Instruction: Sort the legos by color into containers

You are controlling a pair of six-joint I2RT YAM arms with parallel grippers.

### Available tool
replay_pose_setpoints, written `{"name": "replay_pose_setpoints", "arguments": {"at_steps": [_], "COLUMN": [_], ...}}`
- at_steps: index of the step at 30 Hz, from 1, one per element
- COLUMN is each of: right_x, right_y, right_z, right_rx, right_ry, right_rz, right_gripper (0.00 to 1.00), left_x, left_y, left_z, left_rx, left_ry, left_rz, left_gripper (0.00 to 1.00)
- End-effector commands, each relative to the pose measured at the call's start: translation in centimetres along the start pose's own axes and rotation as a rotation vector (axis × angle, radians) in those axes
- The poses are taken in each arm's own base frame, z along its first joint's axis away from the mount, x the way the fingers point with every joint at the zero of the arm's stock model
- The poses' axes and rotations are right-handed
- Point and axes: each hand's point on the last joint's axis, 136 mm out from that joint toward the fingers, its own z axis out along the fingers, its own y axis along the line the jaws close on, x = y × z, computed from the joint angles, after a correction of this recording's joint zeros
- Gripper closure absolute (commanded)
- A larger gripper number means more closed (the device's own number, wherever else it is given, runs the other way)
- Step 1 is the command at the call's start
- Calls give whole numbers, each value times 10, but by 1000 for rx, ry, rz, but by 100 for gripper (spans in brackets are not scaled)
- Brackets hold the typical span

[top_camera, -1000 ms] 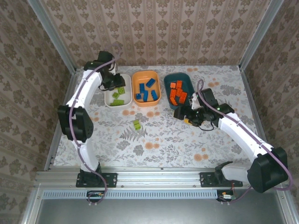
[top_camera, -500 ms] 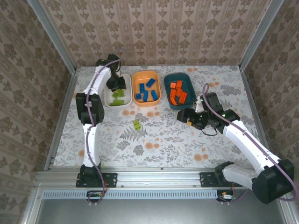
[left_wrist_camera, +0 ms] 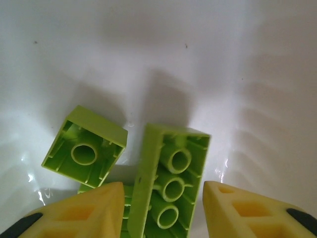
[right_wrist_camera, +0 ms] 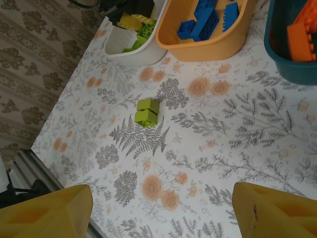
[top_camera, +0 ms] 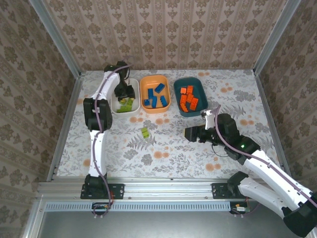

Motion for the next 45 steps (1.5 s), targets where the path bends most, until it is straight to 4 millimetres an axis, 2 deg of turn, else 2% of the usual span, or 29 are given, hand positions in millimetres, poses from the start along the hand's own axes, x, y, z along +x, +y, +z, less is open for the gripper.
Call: {"name": "replay_pose_setpoints", "arguments": {"at_steps": [1, 6, 10, 12, 14, 16, 20, 22, 23, 24, 27, 29, 32, 38, 45], "right_x": [-10, -12, -12, -14, -17, -21, -30, -35, -37, -39, -40, -39, -38, -29, -20], "right_y": [6, 12, 11, 10, 7, 4, -6, -13, -16, -19, -20, -20, -19, -22, -30], "right_z": [5, 13, 21, 27, 33, 39, 50, 54, 55, 57, 62, 64, 66, 61, 45], "right_rx": [-12, -41, -40, -31, -9, 15, 79, 108, 115, 115, 98, 88, 72, 68, 100], "right_ry": [-30, -16, 5, 18, 32, 47, 76, 78, 82, 89, 103, 108, 113, 111, 81], "right_rz": [-94, -134, -170, -192, -196, -198, -171, -118, -91, -69, -40, -34, -28, 8, 18], "right_gripper": [24, 24, 24, 24, 24, 23, 22, 22, 22, 22, 22, 23, 23, 23, 24], "left_x": [-2, -1, 3, 11, 25, 48, 110, 142, 154, 172, 194, 201, 207, 202, 212], "left_y": [-2, -3, -7, -11, -17, -25, -39, -51, -50, -62, -83, -95, -101, -90, -74], "left_z": [-8, -21, -48, -67, -84, -95, -105, -101, -98, -92, -78, -69, -54, -28, 6], "left_rx": [-6, -3, 4, 2, -5, -6, -31, 5, 22, 49, 149, 190, 175, 101, 16], "left_ry": [-9, -24, -66, -93, -108, -99, -60, -22, 0, 23, 53, 79, 122, 145, 219], "left_rz": [19, 22, 50, 87, 121, 156, 187, 150, 77, 32, -134, -212, -282, -322, -293], "left_gripper": [52, 49, 46, 43, 40, 37, 29, 25, 23, 19, 4, 0, 0, 0, 2]}}
